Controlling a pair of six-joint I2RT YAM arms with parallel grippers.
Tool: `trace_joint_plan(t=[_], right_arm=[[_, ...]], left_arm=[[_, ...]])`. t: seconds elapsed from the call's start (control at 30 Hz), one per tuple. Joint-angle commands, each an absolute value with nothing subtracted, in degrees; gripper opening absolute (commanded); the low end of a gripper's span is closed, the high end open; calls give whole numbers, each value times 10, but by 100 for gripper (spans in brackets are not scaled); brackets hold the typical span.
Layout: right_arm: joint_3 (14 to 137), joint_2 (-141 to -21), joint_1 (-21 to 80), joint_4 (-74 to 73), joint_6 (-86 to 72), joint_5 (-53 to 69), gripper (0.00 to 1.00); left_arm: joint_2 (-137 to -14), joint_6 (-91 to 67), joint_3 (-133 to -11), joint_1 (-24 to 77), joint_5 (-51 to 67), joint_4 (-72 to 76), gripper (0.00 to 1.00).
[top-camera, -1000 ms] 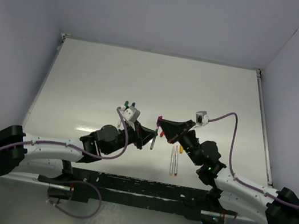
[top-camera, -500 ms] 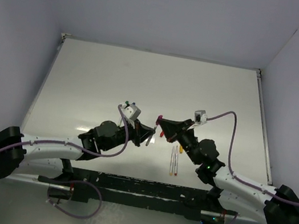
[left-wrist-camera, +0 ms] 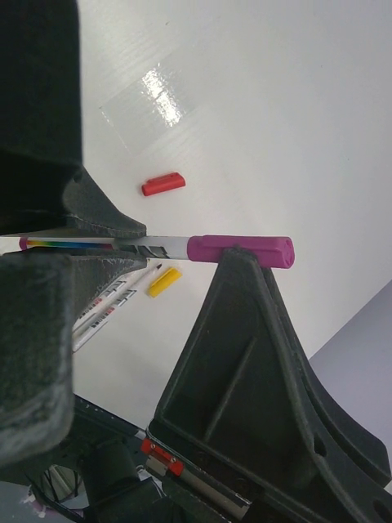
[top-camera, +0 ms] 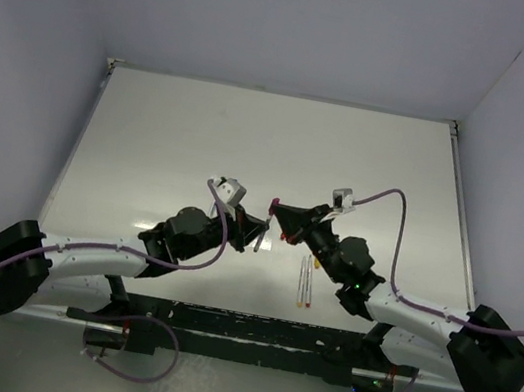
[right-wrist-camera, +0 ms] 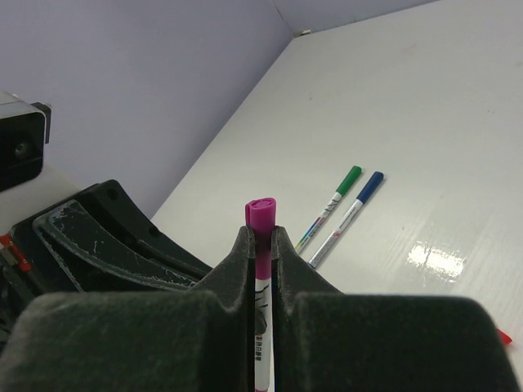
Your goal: Insert the pens into the pen caps
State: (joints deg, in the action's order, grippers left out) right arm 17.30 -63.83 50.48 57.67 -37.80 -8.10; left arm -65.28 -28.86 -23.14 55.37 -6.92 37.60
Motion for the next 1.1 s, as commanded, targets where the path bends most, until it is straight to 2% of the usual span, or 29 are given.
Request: trace_joint_plan(t=[0.0, 0.13, 0.2, 0.27, 0.43, 0.53, 0.67, 0.87, 1.07], right_arm=[[151, -662, 538, 463, -373, -13, 0], [173, -643, 538, 443, -358, -46, 1], [193, -629, 538, 422, -349, -67, 12], [221, -610, 538, 387, -337, -85, 16], [281, -519, 538, 305, -279, -182, 38], [298, -464, 538, 259, -259, -222, 46], [309, -409, 538, 168, -253, -268, 48], [288, -364, 537, 89, -287, -314, 50], [288, -358, 537, 8, -325, -340, 50]], left_arm=[[-619, -278, -306, 529, -135, 541, 0], [-613, -288, -308, 528, -130, 480, 0], [-611, -294, -305, 529, -126, 443, 0], [-611, -301, -298, 530, -117, 409, 0], [-610, -329, -270, 531, -126, 311, 0], [-609, -340, -266, 531, -148, 245, 0], [-623, -338, -304, 530, -196, 128, 0], [-701, -304, -391, 522, -240, 35, 0], [-794, -291, -453, 471, -192, -9, 0]])
